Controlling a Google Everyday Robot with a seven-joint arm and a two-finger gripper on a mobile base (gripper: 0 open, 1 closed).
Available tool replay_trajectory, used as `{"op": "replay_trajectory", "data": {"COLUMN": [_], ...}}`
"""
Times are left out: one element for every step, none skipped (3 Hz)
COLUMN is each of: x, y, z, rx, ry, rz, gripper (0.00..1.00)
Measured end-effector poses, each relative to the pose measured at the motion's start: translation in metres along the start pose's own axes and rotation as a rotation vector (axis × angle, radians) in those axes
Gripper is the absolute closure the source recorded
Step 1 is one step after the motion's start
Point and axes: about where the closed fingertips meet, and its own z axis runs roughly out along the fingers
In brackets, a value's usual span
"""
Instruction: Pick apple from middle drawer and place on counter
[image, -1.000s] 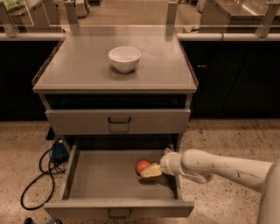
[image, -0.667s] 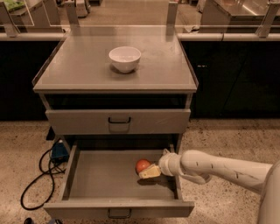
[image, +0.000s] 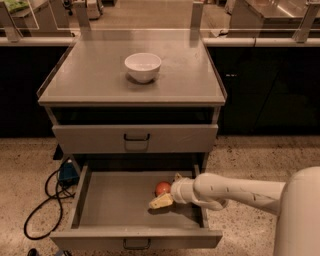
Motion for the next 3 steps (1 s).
{"op": "replay_trajectory", "data": {"x": [0.0088, 0.0087, 0.0087], "y": [0.0149, 0.0149, 0.0150], "z": [0.0403, 0.0404, 0.0405], "rx": [0.012, 0.013, 0.012], "ry": [0.037, 0.037, 0.037], "rz": [-0.030, -0.030, -0.030], "gripper": [0.00, 0.00, 0.19]}}
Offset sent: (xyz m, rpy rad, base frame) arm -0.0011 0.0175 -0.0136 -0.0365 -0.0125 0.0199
